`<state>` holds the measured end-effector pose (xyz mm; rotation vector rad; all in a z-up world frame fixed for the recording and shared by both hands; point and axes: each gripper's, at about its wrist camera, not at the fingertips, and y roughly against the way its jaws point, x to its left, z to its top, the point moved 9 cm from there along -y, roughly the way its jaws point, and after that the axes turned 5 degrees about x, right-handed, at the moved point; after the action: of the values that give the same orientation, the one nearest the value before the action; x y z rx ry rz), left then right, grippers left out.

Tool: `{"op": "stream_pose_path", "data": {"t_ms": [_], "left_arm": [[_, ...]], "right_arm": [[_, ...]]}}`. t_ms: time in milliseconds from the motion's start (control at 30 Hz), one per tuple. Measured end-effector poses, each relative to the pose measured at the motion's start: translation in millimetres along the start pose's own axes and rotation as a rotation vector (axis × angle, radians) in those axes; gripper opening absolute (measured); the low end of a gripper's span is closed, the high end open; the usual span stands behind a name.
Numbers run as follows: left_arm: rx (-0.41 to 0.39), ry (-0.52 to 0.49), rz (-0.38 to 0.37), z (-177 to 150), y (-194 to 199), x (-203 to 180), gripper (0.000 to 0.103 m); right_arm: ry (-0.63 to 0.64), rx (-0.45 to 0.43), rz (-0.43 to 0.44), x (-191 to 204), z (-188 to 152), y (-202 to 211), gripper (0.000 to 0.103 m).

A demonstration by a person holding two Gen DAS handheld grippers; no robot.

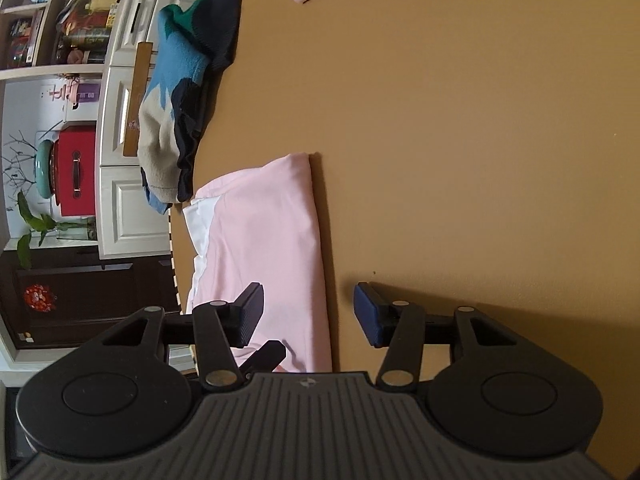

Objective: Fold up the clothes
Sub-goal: 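Move both grippers to the shirt's folded end and close the right gripper on it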

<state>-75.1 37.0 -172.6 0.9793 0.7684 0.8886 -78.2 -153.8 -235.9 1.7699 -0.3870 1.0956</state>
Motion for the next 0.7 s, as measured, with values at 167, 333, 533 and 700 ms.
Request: {"op": "stream_pose_path", "data": {"t_ms": [167, 333, 533, 700], "left_arm": [[0.017, -0.008, -0.001, -5.5, 3.7, 4.1, 0.048], [0.045, 0.046, -0.019, -19.6, 8.6, 11.4, 0.048], [0.057, 0.14, -0.055, -37.5, 15.5, 13.0, 0.048], [0.058, 0.252, -0.054, -49.8, 20.6, 11.3, 0.048]], "right_arm": [[-0.004, -0.012, -0.004, 6.0, 0.0, -6.5, 0.051], [0.007, -0.044, -0.025, 9.5, 12.9, -4.1, 0.051], [0.073, -0.077, -0.06, 19.4, 44.8, -4.8, 0.049], [0.21, -0.06, -0.102, 35.7, 69.0, -14.2, 0.048]]}}
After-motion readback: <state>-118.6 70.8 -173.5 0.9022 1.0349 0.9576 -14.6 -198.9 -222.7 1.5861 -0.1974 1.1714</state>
